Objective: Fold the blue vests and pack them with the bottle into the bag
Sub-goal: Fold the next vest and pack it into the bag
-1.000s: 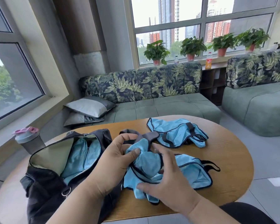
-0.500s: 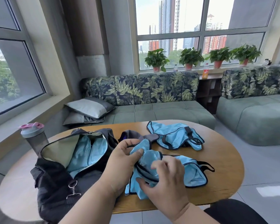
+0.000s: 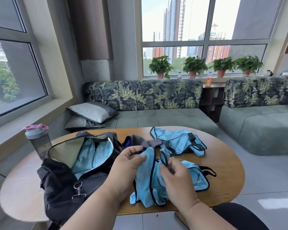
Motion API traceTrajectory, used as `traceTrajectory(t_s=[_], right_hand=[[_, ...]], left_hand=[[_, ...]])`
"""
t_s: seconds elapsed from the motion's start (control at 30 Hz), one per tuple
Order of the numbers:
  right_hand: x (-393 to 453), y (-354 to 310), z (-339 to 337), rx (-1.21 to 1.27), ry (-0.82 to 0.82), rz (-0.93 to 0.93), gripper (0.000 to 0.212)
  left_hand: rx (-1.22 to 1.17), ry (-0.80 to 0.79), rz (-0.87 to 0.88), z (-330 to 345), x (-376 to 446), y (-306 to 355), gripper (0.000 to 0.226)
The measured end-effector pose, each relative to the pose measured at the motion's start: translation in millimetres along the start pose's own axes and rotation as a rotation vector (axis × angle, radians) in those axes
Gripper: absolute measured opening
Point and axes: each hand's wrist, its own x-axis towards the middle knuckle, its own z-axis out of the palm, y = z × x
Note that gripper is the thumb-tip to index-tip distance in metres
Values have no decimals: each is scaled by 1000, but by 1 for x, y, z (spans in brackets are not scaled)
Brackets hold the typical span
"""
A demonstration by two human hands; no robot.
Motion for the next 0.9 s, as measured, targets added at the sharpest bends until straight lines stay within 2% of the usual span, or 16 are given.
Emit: traceTrajectory(t_s=[0.1,0.2,0.3,0.37,0.43,0.53,0.57,0.67,0.73,0.77,0.83,0.87,0.9], right_hand=[[4,-7,-11,216,68,156,15],[5,-16,-22,259,90,182,12],[5,-23,-26,193,80,164,30],[2,-23,-27,76,62,66,40],[-3,-25,-25,-11,31,-29,38],[-3,-27,-20,-16,-47,38,28],[-3,-28,-18,23,-99,96,23],[-5,-28,-15,325,-233,278,43],[-8,-29,-13,477,-281,319,47],[-9,-33,-12,428,-271,283,52],[-8,-36,-15,126,-216,192,82],[-8,-38,-16,-7,-179,165,89],[-8,-39,-17,-73,-147,147,86]], left_hand=[[138,23,63,-4,-6,8,23],[298,-21,125,-10,-10,16,22],[363,-98,161,-12,-10,25,22],[391,-152,187,-11,-12,29,23],[420,-206,218,-9,-14,30,23],[509,-256,269,-4,-19,30,25],[543,-262,283,-2,-20,30,26],[617,-267,310,2,-25,29,27],[652,-243,343,4,-28,28,27],[662,-233,360,3,-29,27,26],[685,-212,396,2,-29,26,24],[698,-205,413,1,-28,26,23],[710,-195,425,1,-27,26,23]])
